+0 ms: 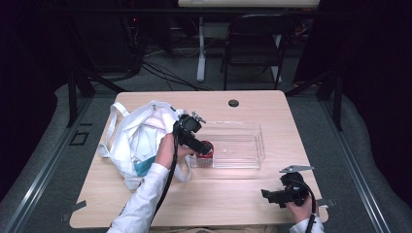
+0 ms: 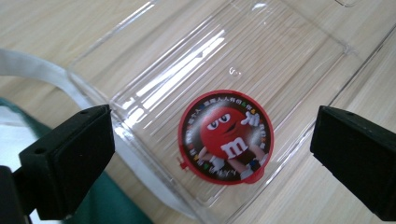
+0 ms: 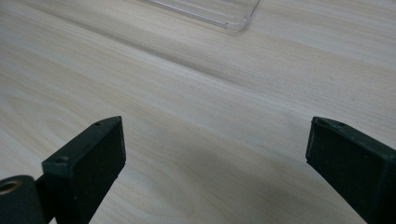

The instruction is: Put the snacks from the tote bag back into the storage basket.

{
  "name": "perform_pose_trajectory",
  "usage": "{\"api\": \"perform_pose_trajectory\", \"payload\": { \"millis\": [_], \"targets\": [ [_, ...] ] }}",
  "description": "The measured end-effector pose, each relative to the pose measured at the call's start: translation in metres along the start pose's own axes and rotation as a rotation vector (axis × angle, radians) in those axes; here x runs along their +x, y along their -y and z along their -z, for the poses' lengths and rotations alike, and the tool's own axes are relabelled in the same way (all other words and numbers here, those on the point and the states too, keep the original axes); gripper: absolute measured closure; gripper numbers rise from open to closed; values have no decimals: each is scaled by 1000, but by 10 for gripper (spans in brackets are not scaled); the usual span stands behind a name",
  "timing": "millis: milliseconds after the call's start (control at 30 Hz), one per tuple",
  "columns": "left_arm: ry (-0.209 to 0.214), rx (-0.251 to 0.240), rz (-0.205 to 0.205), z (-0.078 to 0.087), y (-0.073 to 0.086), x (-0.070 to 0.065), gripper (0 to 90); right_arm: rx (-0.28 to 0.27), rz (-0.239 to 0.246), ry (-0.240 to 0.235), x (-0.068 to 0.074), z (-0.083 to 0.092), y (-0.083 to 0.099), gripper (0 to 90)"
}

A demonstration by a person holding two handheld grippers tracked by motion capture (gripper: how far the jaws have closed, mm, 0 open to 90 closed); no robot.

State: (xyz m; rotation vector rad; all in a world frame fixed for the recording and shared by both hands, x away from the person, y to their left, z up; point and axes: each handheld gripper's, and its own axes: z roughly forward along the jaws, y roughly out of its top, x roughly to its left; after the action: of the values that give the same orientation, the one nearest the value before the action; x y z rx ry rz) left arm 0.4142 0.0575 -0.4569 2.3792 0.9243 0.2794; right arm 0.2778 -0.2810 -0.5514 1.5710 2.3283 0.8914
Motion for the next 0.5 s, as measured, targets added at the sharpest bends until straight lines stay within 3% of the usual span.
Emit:
{"api": "perform_pose_trajectory", "payload": {
  "millis": [233, 500],
  "targets": [
    [-33, -17, 5, 22, 11, 10, 0, -2, -4, -1, 0, 0, 0, 46],
    [-81, -40, 44, 41, 37, 23, 1, 2, -1, -1, 0, 0, 0, 46]
  ]
}}
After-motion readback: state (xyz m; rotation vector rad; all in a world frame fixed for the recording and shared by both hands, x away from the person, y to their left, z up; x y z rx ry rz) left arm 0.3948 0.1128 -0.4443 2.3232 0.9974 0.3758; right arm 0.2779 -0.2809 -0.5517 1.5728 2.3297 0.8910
